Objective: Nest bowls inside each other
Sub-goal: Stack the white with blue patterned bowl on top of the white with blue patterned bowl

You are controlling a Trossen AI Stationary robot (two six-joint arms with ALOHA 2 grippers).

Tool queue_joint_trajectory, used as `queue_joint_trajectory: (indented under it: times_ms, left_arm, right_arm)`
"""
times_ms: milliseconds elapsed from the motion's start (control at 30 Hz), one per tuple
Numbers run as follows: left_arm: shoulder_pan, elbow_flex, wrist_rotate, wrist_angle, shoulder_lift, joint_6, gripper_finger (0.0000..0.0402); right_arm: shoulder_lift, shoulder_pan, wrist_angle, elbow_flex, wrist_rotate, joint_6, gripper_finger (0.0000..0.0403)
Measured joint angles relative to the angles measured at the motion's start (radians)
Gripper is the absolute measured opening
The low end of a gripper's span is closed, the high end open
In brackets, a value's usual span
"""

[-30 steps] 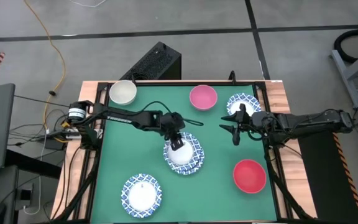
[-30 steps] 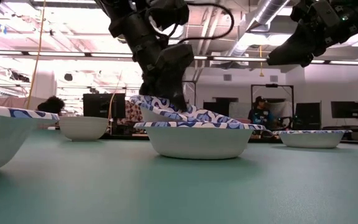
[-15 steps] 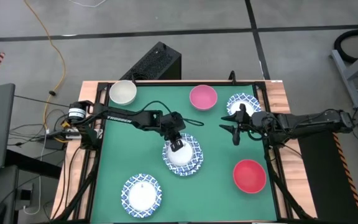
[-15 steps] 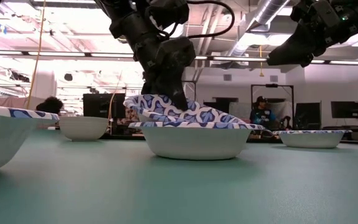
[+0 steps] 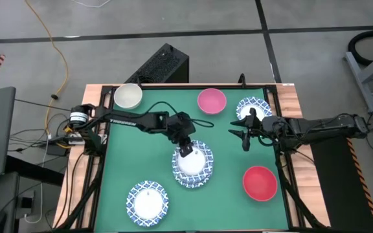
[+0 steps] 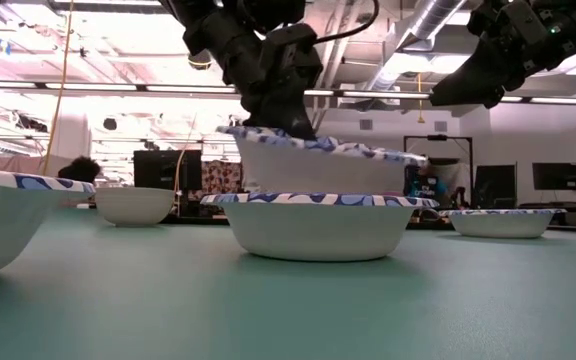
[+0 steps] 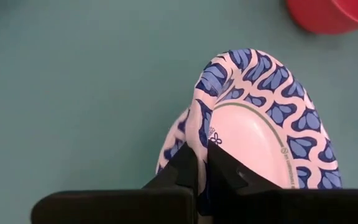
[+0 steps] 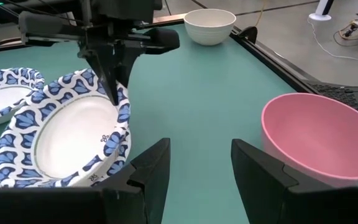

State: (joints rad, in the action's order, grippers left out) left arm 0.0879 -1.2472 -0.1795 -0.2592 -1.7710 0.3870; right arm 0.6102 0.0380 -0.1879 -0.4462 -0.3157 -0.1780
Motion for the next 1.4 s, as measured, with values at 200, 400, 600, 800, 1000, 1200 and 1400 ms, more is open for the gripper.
queue_joint_trajectory:
  times_ms: [200,400,600,800,1000,1200,1400]
  left_arm:
    - [-0.008,0.000,0.000,-0.008,0.000,0.001,0.0000]
    - [-0.010,0.001,-0.034,0.037,0.000,0.016,0.0000]
    - [-0.016,0.015,-0.006,0.039,0.000,0.011,0.0000]
    - [-0.021,0.074,0.007,0.074,0.000,0.021,0.0000]
    - [-0.025,0.074,0.001,0.095,0.000,0.022,0.0000]
    - [-0.029,0.074,0.000,0.110,-0.031,0.019,0.0000]
    - [-0.035,0.074,-0.031,0.108,-0.063,0.025,0.0000]
  right_arm:
    - [0.000,0.000,-0.005,0.000,0.000,-0.001,0.0191]
    - [0.000,0.000,-0.014,0.000,0.000,-0.001,0.0191]
    - [0.000,0.000,-0.021,0.000,0.000,-0.009,0.0191]
    - [0.000,0.000,-0.022,0.000,0.000,-0.008,0.0191]
    - [0.000,0.000,-0.022,0.000,0.000,-0.008,0.0191]
    - [0.000,0.000,-0.022,0.000,0.000,-0.008,0.0191]
    - [0.000,0.002,-0.022,0.000,0.000,-0.008,0.0191]
